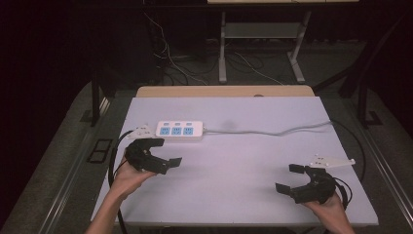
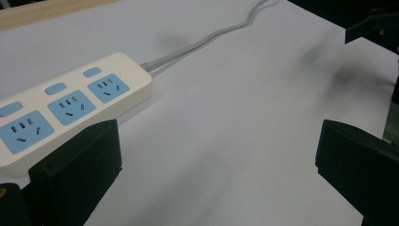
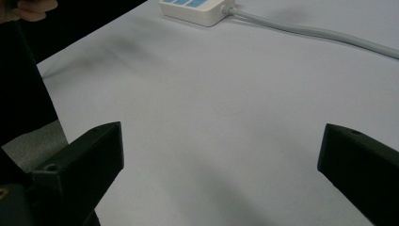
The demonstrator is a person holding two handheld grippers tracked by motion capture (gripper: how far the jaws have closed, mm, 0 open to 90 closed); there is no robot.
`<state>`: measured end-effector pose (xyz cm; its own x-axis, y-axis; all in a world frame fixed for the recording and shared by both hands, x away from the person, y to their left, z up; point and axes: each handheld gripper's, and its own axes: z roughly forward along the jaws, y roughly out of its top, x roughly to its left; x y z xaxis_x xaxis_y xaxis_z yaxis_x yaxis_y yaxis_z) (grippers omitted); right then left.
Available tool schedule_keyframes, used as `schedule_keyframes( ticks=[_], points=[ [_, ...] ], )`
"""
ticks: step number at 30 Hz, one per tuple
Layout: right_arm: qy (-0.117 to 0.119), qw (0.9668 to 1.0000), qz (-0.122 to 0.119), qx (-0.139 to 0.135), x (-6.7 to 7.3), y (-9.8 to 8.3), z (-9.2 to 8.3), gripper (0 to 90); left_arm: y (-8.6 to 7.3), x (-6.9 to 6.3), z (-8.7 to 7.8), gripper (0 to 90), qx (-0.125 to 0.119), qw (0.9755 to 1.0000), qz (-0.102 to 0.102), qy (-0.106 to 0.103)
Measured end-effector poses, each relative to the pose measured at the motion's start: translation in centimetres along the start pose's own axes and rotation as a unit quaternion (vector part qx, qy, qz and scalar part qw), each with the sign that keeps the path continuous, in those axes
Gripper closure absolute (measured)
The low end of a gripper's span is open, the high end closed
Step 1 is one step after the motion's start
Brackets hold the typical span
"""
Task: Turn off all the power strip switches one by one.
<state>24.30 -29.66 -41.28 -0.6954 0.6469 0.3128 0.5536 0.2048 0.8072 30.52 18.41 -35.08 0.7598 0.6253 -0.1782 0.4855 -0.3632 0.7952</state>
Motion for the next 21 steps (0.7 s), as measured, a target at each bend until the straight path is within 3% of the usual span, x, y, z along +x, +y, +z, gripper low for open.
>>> schedule_keyframes(
  ticks=[21],
  points=[
    [-0.005, 1.0000, -0.002, -0.005, 0.0, -0.1, -0.1, 0.6, 3.1, 2.6, 0.4, 0.0, 0.038, 0.9991, 0.013, 0.010]
  ],
)
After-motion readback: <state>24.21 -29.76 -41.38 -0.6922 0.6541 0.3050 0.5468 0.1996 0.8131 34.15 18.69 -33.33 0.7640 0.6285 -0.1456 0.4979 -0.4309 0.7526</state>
